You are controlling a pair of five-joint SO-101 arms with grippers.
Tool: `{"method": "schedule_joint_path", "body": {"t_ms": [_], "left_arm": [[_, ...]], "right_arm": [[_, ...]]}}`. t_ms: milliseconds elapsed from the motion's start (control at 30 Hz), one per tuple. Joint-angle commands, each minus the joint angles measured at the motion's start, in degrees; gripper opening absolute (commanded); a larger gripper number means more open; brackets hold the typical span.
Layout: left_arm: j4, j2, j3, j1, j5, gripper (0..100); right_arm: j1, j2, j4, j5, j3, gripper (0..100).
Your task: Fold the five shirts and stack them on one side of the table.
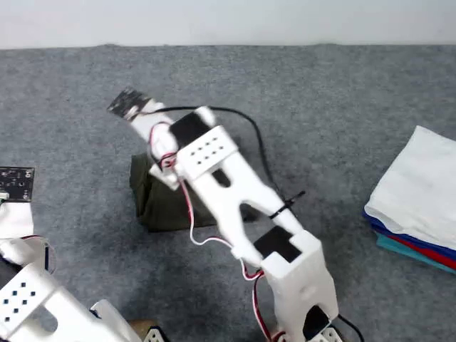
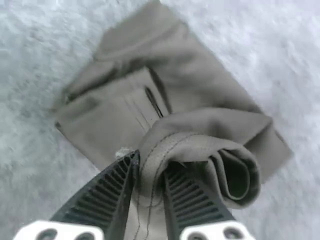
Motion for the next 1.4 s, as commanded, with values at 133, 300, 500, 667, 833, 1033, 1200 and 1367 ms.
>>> {"method": "schedule_joint_path", "body": {"t_ms": [133, 300, 500, 667, 833, 1033, 1200, 1367], "left_arm": [[0.00, -0.97, 1.98, 0.35, -0.09, 2], [0.00, -0.97, 1.98, 0.35, -0.09, 2], [0.00, -0.97, 1.98, 0.35, -0.09, 2], [0.09, -0.97, 1.98, 0.35, -0.09, 2], [0.09, -0.97, 1.98, 0.35, -0.09, 2], [0.18, -1.05, 1.80, 0.09, -0.09, 2], [0.44, -1.05, 1.63, -1.67, -0.09, 2], [0.00, -1.05, 1.54, -9.23, -0.26, 2]], "right_arm": [[-2.68, 1.71, -8.22, -0.35, -0.79, 1.0], [-2.86, 3.21, -13.58, -0.26, -0.79, 11.0], [-4.70, 2.24, -9.80, -0.18, -5.80, 23.6], [-2.59, 2.24, 2.59, 6.24, -12.40, 12.2], [3.56, 3.56, 10.51, 10.37, -11.52, 1.3], [8.66, 12.26, 11.65, 13.19, -11.16, 1.7], [0.57, 17.36, 7.34, 12.92, -11.16, 1.7], [-12.62, 17.71, 7.25, 12.75, -16.26, 1.7]]}}
